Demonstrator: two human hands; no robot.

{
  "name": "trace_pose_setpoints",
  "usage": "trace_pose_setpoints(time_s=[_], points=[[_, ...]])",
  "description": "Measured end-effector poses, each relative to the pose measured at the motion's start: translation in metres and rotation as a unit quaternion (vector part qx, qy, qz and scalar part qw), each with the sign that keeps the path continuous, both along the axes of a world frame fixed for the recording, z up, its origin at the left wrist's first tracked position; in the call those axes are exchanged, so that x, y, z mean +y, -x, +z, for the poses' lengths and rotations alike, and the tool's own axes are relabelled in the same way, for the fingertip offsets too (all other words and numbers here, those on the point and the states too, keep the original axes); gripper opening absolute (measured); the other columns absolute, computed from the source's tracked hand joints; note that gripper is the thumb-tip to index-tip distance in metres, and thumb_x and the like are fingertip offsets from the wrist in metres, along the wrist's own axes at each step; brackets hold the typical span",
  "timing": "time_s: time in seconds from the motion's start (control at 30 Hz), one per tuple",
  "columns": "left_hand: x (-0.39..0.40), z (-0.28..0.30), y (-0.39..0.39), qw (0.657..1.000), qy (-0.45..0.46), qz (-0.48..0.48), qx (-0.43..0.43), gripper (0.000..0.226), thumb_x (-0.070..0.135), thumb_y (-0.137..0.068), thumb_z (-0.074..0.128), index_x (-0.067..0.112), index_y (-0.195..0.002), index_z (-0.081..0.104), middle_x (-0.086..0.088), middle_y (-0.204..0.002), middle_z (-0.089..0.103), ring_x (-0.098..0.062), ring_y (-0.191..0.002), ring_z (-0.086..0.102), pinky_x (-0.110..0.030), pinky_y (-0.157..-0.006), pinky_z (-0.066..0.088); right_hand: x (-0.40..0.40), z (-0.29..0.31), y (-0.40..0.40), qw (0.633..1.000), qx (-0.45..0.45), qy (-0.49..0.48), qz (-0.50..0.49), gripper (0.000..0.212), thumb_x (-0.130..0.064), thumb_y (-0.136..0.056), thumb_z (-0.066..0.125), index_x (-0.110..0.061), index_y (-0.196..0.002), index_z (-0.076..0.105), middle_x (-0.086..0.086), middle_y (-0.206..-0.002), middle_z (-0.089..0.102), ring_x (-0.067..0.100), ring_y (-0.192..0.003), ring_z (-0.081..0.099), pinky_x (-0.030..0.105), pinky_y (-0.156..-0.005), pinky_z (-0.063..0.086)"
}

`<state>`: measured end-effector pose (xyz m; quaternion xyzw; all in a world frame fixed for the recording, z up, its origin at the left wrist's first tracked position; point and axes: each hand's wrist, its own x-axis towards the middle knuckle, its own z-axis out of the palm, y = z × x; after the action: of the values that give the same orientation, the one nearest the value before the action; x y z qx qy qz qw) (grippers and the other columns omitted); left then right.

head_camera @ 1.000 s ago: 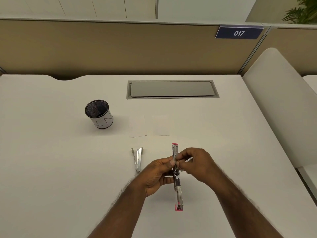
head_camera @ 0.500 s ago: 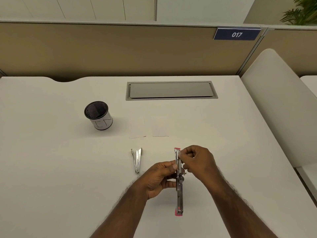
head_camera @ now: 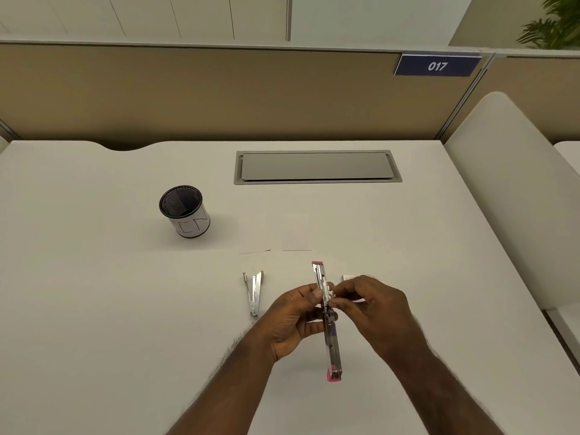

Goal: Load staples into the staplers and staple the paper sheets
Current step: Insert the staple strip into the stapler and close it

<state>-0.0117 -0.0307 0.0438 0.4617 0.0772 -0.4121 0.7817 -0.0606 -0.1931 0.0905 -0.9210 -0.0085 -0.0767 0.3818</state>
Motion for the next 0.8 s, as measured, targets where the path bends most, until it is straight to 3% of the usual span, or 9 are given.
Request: trace_pose_setpoints(time_s=[0.2, 0.33, 0.6, 0.7, 0.8], points=[[-0.001, 0.001, 0.000, 1.000, -0.002, -0.005, -0.006, 0.028, 0.023, -0.090, 0.059, 0.009, -0.112, 0.069, -0.009, -0.092, 0.069, -0.024, -0.082, 0.068, -0.038, -0.075, 0.059, 0.002, -0.004, -0.003, 0.997, -0.060, 0.046, 0.000, 0.010, -0.012, -0.079, 0.076, -0.016, -0.087, 0.074, -0.007, -0.090, 0.069, 0.001, -0.087, 0.059, 0.004, -0.078, 0.046], [-0.002, 0.001, 0.000, 1.000, -0.003, 0.004, 0.000, 0.025, 0.022, -0.093, 0.058, 0.008, -0.110, 0.070, -0.009, -0.092, 0.069, -0.025, -0.083, 0.067, -0.039, -0.075, 0.059, 0.004, -0.003, -0.007, 0.999, -0.033, 0.021, -0.023, 0.007, -0.014, -0.080, 0.075, -0.019, -0.083, 0.072, -0.011, -0.083, 0.064, 0.005, -0.081, 0.061, 0.013, -0.072, 0.050], [0.001, 0.003, 0.000, 1.000, -0.011, 0.006, -0.002, 0.021, 0.020, -0.095, 0.056, 0.012, -0.105, 0.073, -0.007, -0.089, 0.070, -0.023, -0.079, 0.068, -0.034, -0.070, 0.059, 0.011, -0.001, -0.011, 0.998, 0.011, -0.008, -0.069, 0.004, -0.016, -0.081, 0.075, -0.019, -0.080, 0.073, -0.012, -0.078, 0.064, 0.003, -0.074, 0.063, 0.016, -0.067, 0.052], [0.000, 0.003, 0.000, 0.999, -0.026, -0.009, -0.016, 0.022, 0.019, -0.095, 0.055, 0.009, -0.108, 0.070, -0.008, -0.091, 0.071, -0.022, -0.080, 0.069, -0.035, -0.071, 0.059, 0.013, 0.000, -0.017, 0.996, 0.061, 0.019, -0.062, 0.004, -0.019, -0.086, 0.069, -0.019, -0.082, 0.072, -0.012, -0.078, 0.059, -0.001, -0.070, 0.057, 0.009, -0.067, 0.045], [-0.004, 0.005, 0.001, 0.999, -0.030, -0.018, -0.024, 0.023, 0.019, -0.096, 0.053, 0.009, -0.111, 0.068, -0.007, -0.092, 0.072, -0.022, -0.081, 0.070, -0.034, -0.070, 0.059, 0.009, 0.001, -0.024, 0.992, 0.094, 0.050, -0.067, 0.008, -0.021, -0.089, 0.064, -0.020, -0.088, 0.072, -0.010, -0.084, 0.060, 0.003, -0.072, 0.056, 0.014, -0.072, 0.046]])
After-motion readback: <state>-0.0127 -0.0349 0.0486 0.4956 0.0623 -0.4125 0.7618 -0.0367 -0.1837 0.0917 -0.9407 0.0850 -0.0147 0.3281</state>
